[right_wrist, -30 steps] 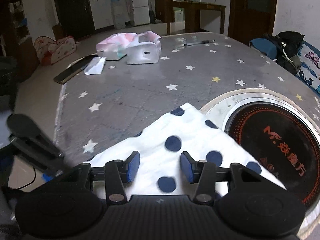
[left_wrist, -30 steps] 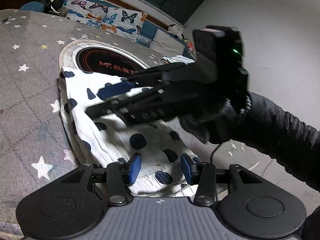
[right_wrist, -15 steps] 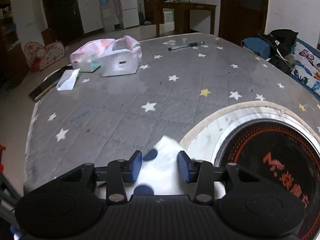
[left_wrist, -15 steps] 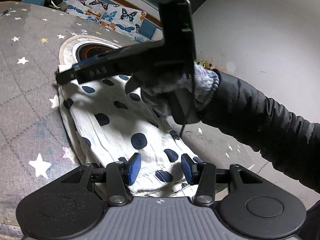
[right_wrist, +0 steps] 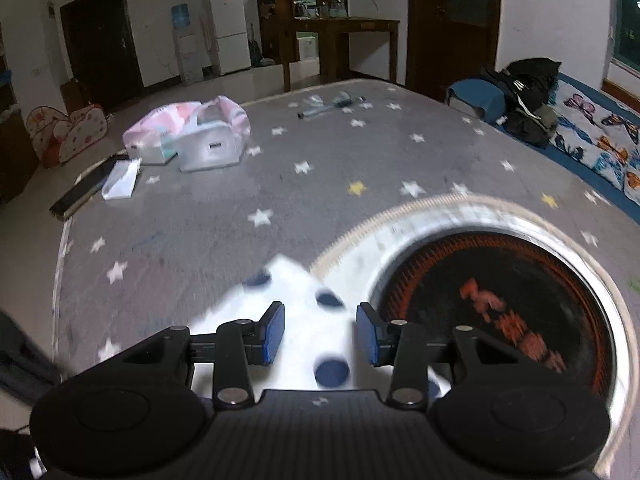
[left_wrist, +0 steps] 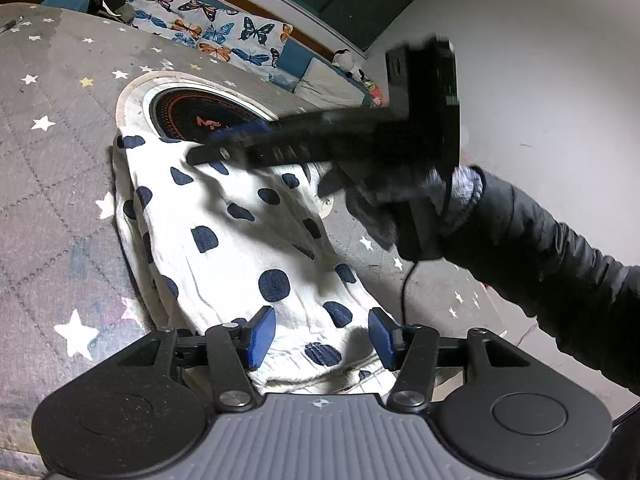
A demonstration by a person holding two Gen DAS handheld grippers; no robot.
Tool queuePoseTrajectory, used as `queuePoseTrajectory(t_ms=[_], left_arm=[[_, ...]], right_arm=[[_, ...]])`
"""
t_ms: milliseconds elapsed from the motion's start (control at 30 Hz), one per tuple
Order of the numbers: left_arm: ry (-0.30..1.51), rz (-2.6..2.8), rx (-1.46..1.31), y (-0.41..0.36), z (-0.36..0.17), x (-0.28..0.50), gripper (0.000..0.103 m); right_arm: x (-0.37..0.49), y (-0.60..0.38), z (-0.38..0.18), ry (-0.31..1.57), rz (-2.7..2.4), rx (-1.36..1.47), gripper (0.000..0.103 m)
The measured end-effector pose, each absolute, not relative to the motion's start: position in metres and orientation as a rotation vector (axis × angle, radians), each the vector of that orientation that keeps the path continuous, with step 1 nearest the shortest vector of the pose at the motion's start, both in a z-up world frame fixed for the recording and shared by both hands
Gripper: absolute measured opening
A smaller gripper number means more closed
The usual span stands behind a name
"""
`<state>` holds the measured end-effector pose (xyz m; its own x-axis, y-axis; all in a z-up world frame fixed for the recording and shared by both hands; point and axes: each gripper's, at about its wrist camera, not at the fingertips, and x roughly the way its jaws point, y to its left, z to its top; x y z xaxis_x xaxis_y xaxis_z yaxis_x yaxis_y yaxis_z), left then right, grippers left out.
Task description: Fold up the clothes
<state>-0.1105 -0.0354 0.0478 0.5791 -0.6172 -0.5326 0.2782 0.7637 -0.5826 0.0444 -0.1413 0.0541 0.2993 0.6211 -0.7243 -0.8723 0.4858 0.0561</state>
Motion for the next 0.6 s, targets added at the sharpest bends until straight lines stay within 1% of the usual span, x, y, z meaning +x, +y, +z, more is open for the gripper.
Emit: queuePoseTrajectory(t_ms=[167,367,400,533,600], left_arm=[[0.787,-0.537,-0.46,-0.037,0.051,-0.112,0.056],[0.761,-0.514,-0.44,-0.034,0.064,-0.126,0.057],[0.757,-0.509,-0.435,-0.031,0.066,-0.131,0.058],[0.764,-0.472,-0.414,-0.021,0.07,-0.148,0.064],[0.775,-0.453,-0.403,-0.016,0.071,-0.157,0.065]], right_arm=[[0.054,-0.162,0.035,0.795,0.945,-0.348,0.04],[0.066,-0.176,0.036,0.777,0.876,-0.301,0.043],[0.069,-0.178,0.036,0.78,0.863,-0.303,0.045],[0.077,-0.188,0.031,0.797,0.834,-0.298,0.047],[0.078,-0.191,0.03,0.797,0.83,-0.294,0.048]])
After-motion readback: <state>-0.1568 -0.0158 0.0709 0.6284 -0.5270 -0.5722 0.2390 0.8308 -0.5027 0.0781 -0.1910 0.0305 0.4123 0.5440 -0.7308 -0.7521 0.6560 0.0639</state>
